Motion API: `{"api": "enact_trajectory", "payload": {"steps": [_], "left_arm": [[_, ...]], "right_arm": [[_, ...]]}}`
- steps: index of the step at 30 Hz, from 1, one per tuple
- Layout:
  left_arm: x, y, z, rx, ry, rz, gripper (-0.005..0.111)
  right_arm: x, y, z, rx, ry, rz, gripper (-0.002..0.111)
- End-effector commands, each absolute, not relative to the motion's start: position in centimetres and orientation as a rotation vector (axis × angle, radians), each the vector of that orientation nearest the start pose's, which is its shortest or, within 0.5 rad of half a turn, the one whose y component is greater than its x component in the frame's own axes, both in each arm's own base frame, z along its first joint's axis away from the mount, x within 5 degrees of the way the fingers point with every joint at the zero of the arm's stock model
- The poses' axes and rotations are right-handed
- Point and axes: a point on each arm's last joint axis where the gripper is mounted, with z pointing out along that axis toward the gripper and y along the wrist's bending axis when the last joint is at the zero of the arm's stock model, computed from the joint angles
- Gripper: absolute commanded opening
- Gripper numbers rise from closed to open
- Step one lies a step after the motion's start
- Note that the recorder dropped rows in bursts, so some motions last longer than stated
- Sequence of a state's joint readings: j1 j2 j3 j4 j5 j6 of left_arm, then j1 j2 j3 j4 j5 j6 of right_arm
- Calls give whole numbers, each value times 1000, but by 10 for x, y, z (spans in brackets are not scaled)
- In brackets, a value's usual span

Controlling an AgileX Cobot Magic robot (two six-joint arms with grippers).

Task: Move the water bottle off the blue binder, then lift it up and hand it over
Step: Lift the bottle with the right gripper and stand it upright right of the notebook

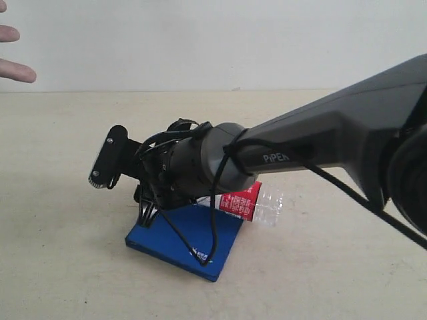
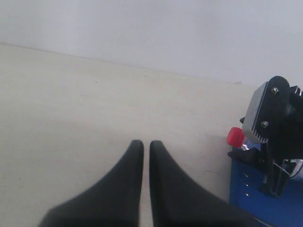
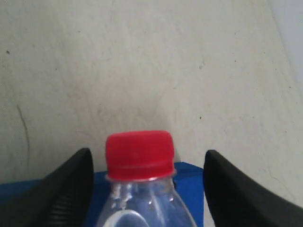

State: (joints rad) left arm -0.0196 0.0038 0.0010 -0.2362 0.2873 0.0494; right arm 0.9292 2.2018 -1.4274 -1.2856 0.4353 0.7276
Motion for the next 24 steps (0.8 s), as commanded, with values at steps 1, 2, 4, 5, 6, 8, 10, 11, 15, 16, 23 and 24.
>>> {"api": "enact_trajectory", "payload": {"steps": [1, 2, 4, 5, 6, 8, 10, 11, 15, 16, 23, 24], "left_arm": [[54, -7, 188, -93, 1766, -205, 4], [54, -7, 188, -93, 1766, -205, 4], [54, -7, 188, -93, 1766, -205, 4], [54, -7, 188, -93, 1766, -205, 4], [54, -7, 188, -93, 1766, -205, 4], [54, -7, 188, -93, 1766, -205, 4], [54, -7, 188, -93, 1766, -205, 4], [54, -7, 188, -93, 1766, -205, 4], [54, -7, 188, -93, 1766, -205, 4], [54, -7, 188, -93, 1766, -205, 4], [54, -7, 188, -93, 1766, -205, 4], [54, -7, 188, -93, 1766, -205, 4]], "right_arm": [[309, 337, 125, -1406, 1897, -451, 44], [309, 336, 125, -1401, 1902, -468, 33], [310, 335, 127, -1382, 1913, -475, 9], [310, 334, 127, -1355, 1928, -467, 0], [310, 334, 128, -1327, 1934, -464, 0], [312, 333, 131, -1270, 1940, -476, 0], [315, 330, 142, -1150, 1938, -496, 0], [317, 328, 149, -1068, 1937, -494, 0], [330, 311, 193, -723, 1860, -497, 0], [334, 305, 205, -638, 1849, -470, 0], [380, 213, 269, -72, 1829, -350, 0], [382, 205, 271, -41, 1821, -346, 0]]}}
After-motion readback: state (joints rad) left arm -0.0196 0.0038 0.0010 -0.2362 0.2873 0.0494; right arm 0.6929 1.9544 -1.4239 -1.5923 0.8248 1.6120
